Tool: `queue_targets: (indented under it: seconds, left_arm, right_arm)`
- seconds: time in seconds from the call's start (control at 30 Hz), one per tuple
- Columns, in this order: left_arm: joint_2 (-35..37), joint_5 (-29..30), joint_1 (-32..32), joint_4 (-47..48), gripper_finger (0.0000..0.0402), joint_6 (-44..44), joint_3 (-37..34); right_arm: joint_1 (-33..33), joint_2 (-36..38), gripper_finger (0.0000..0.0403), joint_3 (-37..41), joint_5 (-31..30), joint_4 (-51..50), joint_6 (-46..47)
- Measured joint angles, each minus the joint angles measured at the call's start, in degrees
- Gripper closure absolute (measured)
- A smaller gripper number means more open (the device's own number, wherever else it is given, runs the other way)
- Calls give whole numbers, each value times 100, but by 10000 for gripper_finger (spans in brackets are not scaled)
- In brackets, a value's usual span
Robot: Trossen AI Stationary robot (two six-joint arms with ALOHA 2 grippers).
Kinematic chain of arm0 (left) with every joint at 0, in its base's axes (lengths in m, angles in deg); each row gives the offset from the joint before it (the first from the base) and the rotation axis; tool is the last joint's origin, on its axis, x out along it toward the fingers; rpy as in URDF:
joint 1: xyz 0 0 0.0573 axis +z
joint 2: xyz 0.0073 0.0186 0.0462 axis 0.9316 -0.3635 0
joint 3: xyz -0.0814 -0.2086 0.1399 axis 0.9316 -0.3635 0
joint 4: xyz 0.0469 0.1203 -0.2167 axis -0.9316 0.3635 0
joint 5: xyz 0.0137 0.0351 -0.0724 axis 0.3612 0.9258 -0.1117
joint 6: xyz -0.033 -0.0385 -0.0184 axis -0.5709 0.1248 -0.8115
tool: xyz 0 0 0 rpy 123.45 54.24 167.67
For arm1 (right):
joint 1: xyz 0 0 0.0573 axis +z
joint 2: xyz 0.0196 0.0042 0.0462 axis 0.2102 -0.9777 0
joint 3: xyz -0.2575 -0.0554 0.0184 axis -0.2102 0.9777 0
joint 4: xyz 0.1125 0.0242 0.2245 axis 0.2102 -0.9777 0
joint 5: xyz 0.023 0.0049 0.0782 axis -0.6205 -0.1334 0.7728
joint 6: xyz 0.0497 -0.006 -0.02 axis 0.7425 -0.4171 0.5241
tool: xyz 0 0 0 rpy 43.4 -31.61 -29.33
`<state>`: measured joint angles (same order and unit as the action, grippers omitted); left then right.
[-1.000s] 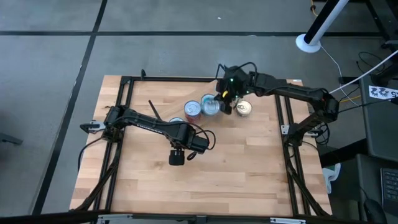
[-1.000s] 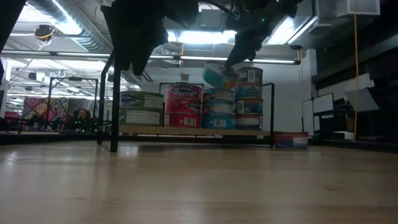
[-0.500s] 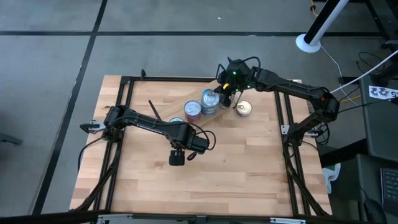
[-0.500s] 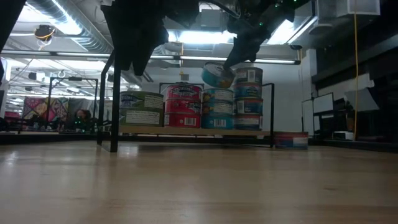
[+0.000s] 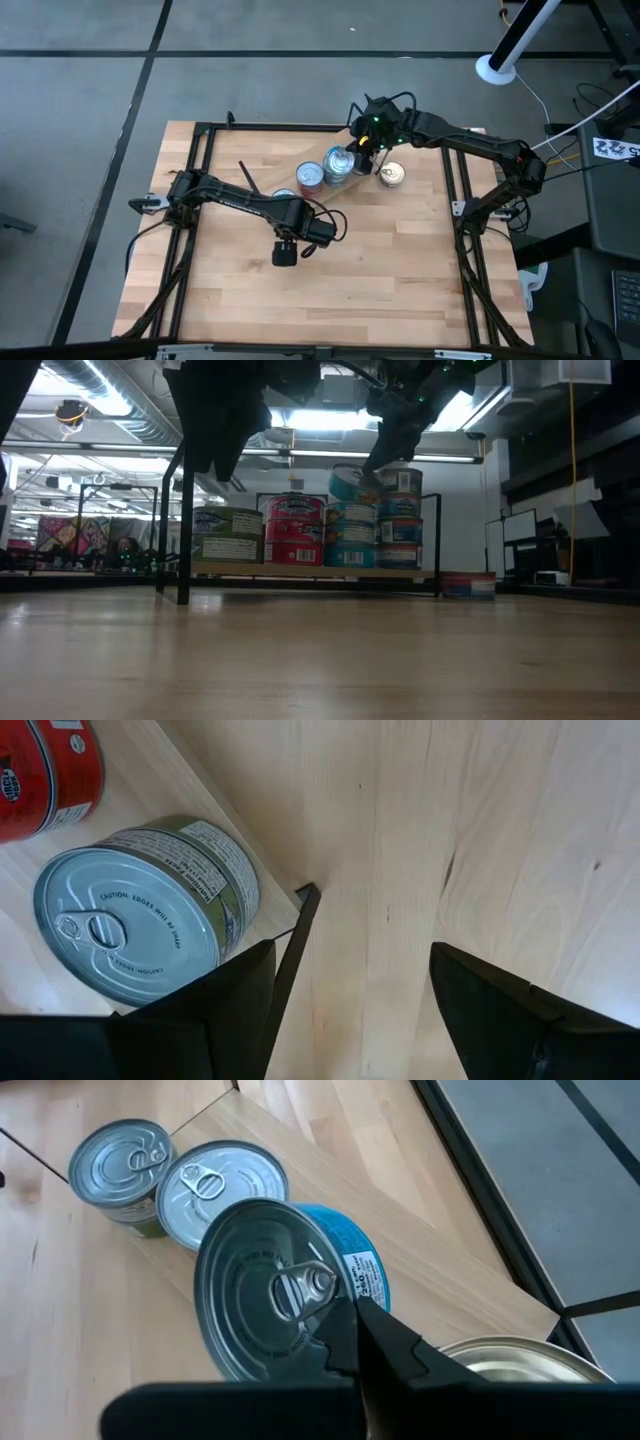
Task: Stack canned seafood by type on shelf
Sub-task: Stack the yellow blue tuna can on top of the yellow blue tuna cans on the shelf
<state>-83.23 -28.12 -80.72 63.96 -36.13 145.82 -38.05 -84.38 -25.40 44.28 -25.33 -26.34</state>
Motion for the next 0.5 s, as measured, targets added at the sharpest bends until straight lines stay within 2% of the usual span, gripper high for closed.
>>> queue_targets:
  seconds: [0.5]
  left_arm:
    - [2, 0, 2, -96, 139, 3, -1]
  right_arm:
    - [0, 0, 402, 0, -2, 62, -4]
